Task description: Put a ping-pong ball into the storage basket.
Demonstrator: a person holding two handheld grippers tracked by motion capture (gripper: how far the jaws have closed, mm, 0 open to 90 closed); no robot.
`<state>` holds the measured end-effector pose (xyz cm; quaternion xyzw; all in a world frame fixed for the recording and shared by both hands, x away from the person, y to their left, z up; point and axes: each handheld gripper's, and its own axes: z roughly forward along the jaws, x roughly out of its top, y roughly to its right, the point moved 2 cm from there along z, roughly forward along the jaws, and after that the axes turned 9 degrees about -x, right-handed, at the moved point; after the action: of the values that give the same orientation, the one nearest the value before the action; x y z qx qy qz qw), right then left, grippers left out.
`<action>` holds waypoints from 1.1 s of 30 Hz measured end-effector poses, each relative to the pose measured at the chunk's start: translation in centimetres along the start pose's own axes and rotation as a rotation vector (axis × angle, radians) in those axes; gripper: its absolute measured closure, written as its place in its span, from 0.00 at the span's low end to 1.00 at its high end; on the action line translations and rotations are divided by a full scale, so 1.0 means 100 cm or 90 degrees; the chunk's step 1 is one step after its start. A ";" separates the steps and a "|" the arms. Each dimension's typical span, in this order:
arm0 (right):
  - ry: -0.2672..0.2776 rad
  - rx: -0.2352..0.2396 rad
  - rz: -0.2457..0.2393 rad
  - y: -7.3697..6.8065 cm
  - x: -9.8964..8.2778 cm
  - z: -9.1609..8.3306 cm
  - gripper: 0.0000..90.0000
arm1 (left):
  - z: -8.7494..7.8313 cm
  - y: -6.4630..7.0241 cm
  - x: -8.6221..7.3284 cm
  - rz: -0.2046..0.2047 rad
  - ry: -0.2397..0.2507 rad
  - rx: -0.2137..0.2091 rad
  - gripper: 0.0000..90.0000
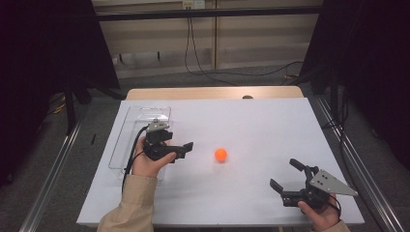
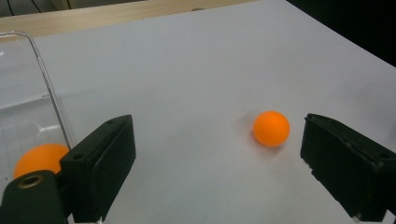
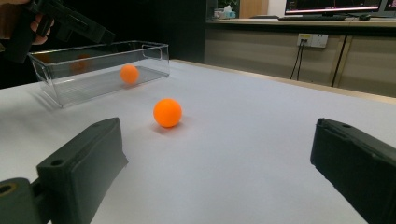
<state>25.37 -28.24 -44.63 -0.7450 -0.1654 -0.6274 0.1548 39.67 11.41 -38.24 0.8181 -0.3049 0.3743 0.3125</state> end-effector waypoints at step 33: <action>0.001 0.000 0.003 -0.001 0.000 0.000 0.02 | 0.020 0.013 -0.005 0.020 -0.026 -0.018 0.10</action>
<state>25.36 -28.19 -44.59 -0.7450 -0.1631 -0.6277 0.1563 39.34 9.24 -39.36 0.8162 -0.3290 0.3581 0.3119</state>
